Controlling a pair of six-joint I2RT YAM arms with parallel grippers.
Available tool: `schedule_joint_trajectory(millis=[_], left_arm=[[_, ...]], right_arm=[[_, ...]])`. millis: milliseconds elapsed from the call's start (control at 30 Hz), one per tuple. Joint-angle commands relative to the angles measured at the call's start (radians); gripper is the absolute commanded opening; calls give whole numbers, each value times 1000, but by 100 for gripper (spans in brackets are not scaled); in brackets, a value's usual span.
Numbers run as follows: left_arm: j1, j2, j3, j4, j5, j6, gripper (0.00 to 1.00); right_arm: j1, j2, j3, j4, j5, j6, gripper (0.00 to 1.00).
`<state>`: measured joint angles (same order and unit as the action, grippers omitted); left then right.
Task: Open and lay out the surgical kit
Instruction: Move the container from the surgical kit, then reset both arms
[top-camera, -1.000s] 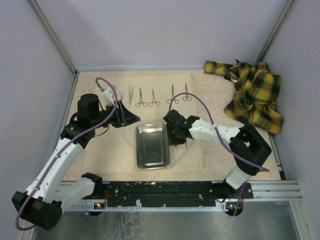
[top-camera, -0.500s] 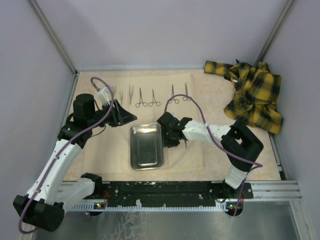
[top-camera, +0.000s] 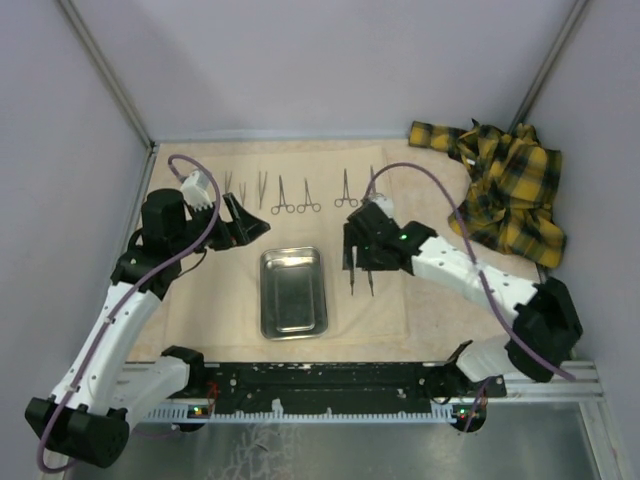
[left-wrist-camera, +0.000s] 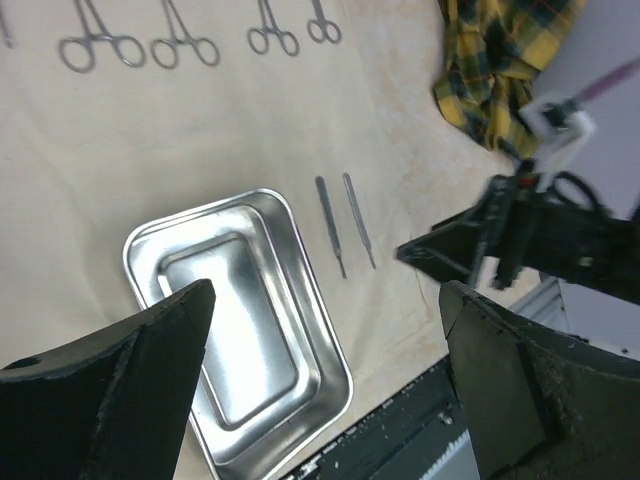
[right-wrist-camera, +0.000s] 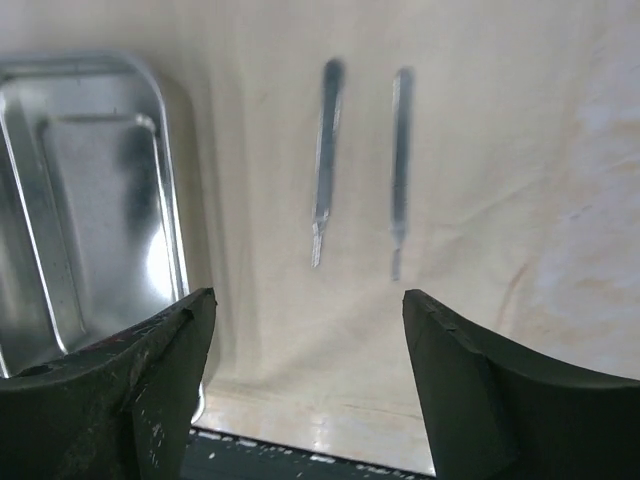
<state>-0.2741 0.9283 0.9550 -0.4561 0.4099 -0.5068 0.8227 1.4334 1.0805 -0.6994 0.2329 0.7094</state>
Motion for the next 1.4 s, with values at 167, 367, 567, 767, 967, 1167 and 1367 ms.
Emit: schedule_joint_trajectory(millis=[167, 367, 567, 767, 967, 1167, 1367], left_arm=[[6, -30, -41, 82, -350, 97, 99], [11, 7, -173, 267, -530, 224, 99], [55, 50, -338, 500, -593, 331, 99], [92, 61, -538, 808, -617, 427, 100], [127, 207, -632, 1045, -637, 480, 100], [219, 395, -695, 1324, -478, 473, 100], [280, 483, -666, 1422, -405, 484, 100]], right_arm=[[-418, -276, -84, 18, 30, -282, 78], [-623, -329, -207, 213, -18, -392, 79], [-663, -335, -344, 478, 35, -405, 80], [-673, -334, -507, 720, 175, -443, 80], [-711, -306, -647, 927, 175, -455, 80], [-715, -210, -720, 1124, 199, -491, 80], [-717, -191, -754, 1299, 190, -559, 81]])
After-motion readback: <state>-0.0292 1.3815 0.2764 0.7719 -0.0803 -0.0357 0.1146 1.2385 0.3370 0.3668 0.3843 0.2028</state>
